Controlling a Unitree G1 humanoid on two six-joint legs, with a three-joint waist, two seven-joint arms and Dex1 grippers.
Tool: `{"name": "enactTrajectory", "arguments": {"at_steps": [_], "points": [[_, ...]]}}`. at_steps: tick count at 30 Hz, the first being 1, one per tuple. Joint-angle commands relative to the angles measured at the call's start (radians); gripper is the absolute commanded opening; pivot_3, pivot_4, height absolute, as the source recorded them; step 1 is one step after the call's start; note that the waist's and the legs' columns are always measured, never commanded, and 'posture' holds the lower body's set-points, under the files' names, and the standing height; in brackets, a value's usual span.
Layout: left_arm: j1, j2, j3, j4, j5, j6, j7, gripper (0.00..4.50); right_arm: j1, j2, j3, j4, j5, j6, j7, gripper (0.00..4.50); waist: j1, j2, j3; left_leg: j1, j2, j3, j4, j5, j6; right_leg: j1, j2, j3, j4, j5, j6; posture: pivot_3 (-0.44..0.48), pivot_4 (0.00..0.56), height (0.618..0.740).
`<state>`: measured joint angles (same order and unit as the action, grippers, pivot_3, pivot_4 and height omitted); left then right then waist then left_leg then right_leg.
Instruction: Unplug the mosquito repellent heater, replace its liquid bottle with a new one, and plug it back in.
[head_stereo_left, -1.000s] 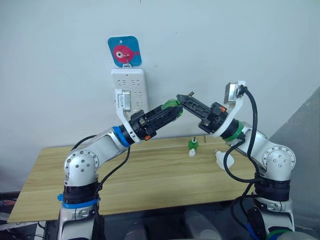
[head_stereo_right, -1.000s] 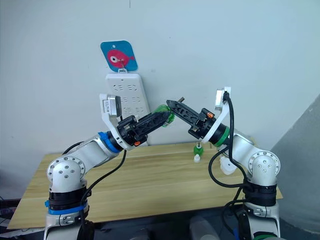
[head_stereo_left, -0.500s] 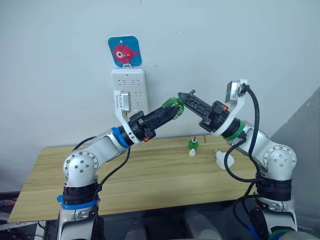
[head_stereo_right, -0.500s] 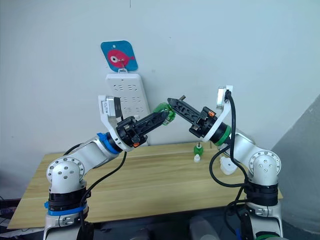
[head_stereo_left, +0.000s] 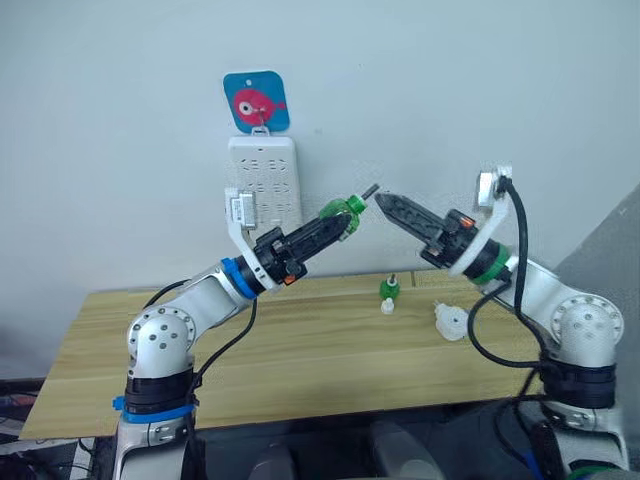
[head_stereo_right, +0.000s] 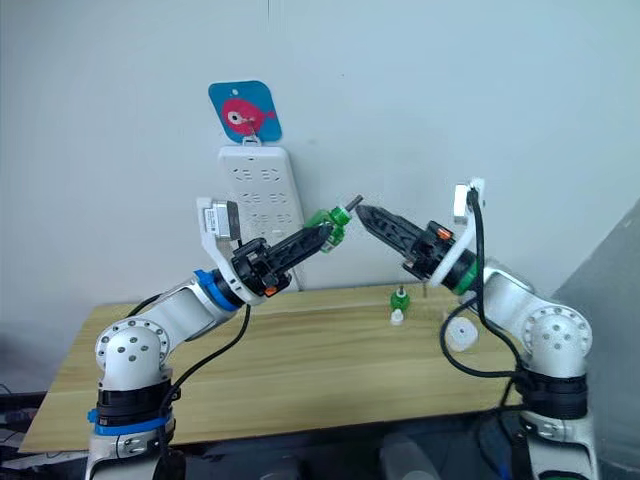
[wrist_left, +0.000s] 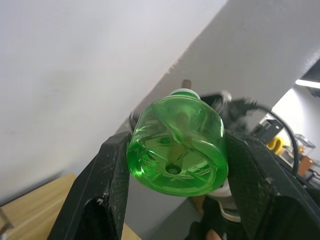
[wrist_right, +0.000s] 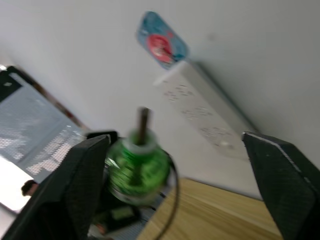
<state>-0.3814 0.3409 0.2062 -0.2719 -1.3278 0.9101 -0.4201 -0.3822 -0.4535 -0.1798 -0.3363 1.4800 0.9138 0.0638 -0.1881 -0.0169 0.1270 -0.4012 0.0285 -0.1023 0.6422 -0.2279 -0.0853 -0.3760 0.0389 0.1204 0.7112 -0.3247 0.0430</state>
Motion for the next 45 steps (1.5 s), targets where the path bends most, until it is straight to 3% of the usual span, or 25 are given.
{"name": "enactTrajectory", "arguments": {"at_steps": [1,6,9,14,18,23,30,45], "points": [[0.008,0.020,0.001,-0.024,0.028,-0.018,-0.017,2.40,0.072,-0.102,-0.041,-0.060,-0.086,0.010,0.034,4.50,0.001,0.000,0.001,0.000,0.000,0.001,0.000,0.000,0.000,0.000,0.000,0.000,0.000,0.000,0.000,-0.181,0.085,0.740],[0.069,0.085,-0.074,-0.049,0.200,-0.066,-0.122,2.40,0.215,-0.358,0.056,-0.077,-0.457,-0.027,0.161,4.50,0.001,0.001,0.005,0.001,0.000,0.004,-0.002,0.000,0.000,0.000,0.000,0.004,-0.004,-0.001,0.001,-0.201,0.111,0.740],[0.103,0.115,-0.121,-0.057,0.292,-0.112,-0.196,2.40,0.224,-0.416,0.100,-0.041,-0.578,-0.012,0.183,4.50,-0.006,0.000,0.007,0.002,0.001,0.008,-0.002,0.000,0.000,0.000,0.000,0.007,-0.005,-0.001,0.001,-0.203,0.119,0.740],[0.151,0.122,-0.198,-0.077,0.417,-0.189,-0.274,2.40,0.155,-0.517,0.317,0.028,-0.852,-0.020,0.294,4.50,-0.005,-0.001,0.027,0.003,0.001,0.012,-0.002,0.000,0.000,0.001,0.000,0.011,-0.008,0.000,0.002,-0.199,0.150,0.740],[0.188,0.106,-0.231,-0.090,0.475,-0.232,-0.300,2.40,0.029,-0.514,0.486,0.153,-1.016,0.051,0.350,4.50,-0.005,-0.002,0.040,0.001,0.001,0.015,-0.003,-0.001,0.002,0.001,0.000,0.015,-0.013,0.001,0.004,-0.192,0.165,0.740],[0.220,0.090,-0.258,-0.109,0.519,-0.262,-0.313,2.40,-0.081,-0.455,0.563,0.328,-1.128,0.025,0.460,4.50,0.006,-0.006,0.056,0.001,0.001,0.019,-0.003,-0.005,0.008,0.000,0.000,0.020,-0.015,0.003,0.008,-0.172,0.177,0.740],[0.261,0.068,-0.266,-0.137,0.536,-0.278,-0.300,2.40,-0.164,-0.376,0.597,0.508,-1.245,0.011,0.562,4.50,0.027,-0.006,0.070,0.000,0.000,0.023,-0.003,-0.008,0.012,-0.002,-0.001,0.024,-0.016,0.002,0.009,-0.138,0.195,0.740],[0.297,0.051,-0.265,-0.164,0.556,-0.284,-0.287,2.40,-0.240,-0.270,0.621,0.721,-1.427,-0.062,0.682,4.50,0.048,-0.006,0.087,0.000,0.000,0.024,-0.001,-0.008,0.012,-0.002,-0.002,0.025,-0.016,0.003,0.011,-0.103,0.197,0.740]]}}
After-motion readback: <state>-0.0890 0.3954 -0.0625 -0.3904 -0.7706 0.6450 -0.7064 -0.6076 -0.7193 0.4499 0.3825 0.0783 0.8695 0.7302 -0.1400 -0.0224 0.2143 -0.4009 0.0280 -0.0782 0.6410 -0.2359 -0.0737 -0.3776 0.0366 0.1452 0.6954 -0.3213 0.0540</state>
